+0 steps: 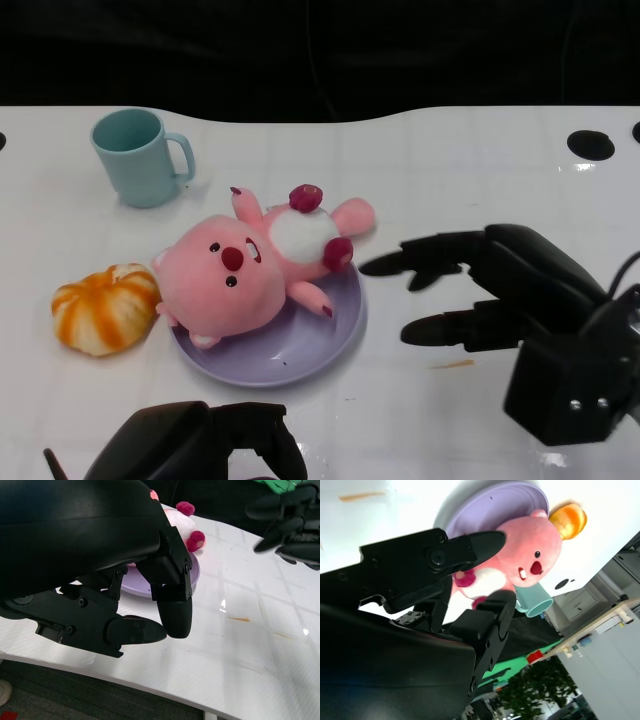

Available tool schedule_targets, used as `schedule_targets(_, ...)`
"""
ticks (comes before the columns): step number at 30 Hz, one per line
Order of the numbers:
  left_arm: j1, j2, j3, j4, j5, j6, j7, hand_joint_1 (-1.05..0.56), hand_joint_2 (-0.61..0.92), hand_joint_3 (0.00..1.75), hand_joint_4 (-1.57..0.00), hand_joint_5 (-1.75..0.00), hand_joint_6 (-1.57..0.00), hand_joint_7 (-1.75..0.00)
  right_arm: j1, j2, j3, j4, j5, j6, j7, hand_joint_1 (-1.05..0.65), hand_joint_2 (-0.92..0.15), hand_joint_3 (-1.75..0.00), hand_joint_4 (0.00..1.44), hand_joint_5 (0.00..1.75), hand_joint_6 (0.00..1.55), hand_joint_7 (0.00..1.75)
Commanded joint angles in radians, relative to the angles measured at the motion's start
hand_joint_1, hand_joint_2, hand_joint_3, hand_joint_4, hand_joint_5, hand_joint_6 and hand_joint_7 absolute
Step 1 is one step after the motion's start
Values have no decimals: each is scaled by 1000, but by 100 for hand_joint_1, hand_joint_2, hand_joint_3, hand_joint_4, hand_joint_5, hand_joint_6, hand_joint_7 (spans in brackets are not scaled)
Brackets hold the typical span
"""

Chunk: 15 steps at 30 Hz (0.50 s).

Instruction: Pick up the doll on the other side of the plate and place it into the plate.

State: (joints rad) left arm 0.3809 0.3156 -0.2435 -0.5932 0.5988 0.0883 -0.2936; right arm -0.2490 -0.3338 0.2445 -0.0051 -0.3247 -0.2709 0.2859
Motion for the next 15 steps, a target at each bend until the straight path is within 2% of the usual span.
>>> schedule_targets(1,-1,9,1,3,-1,1,-1,-25,92,37,-68,-164,-75,-95,52,-53,-51,-35,39,5,28,-8,-90,-5,80,123,108,34)
schedule_targets(3,-1,8,0,3,0,1,0,-25,92,36,-67,-166,-75,-96,77,-72,-68,-55,44,12,43,-7,-90,-9,80,142,112,38)
schedule_targets(4,1,9,2,0,0,3,-2,-26,92,36,-67,-167,-74,-96,98,-87,-81,-70,54,13,54,-5,-85,-22,83,147,112,44)
schedule_targets(6,3,11,6,-4,-1,6,-5,-26,92,36,-66,-167,-74,-96,136,-110,-102,-105,76,25,80,-1,-60,-78,88,150,107,60)
schedule_targets(7,4,14,10,-6,-5,5,-6,-26,92,36,-66,-167,-74,-96,152,-117,-110,-125,84,38,92,2,-52,-99,91,153,106,67)
schedule_targets(8,6,15,13,-7,-8,6,-8,-26,92,36,-66,-167,-74,-97,167,-122,-116,-144,93,49,102,4,-48,-108,91,155,105,70)
schedule_targets(11,10,20,23,-5,-20,0,-9,-26,92,37,-66,-167,-74,-97,201,-129,-130,-186,110,73,121,5,-38,-129,93,153,100,89)
schedule_targets(12,11,22,26,-3,-24,-3,-8,-26,92,37,-66,-167,-74,-97,209,-129,-131,-193,105,77,121,5,-38,-131,92,153,98,94)
schedule_targets(15,11,25,29,-1,-28,-1,-11,-26,92,38,-65,-167,-73,-97,222,-126,-126,-196,82,83,112,5,-36,-132,88,168,92,115)
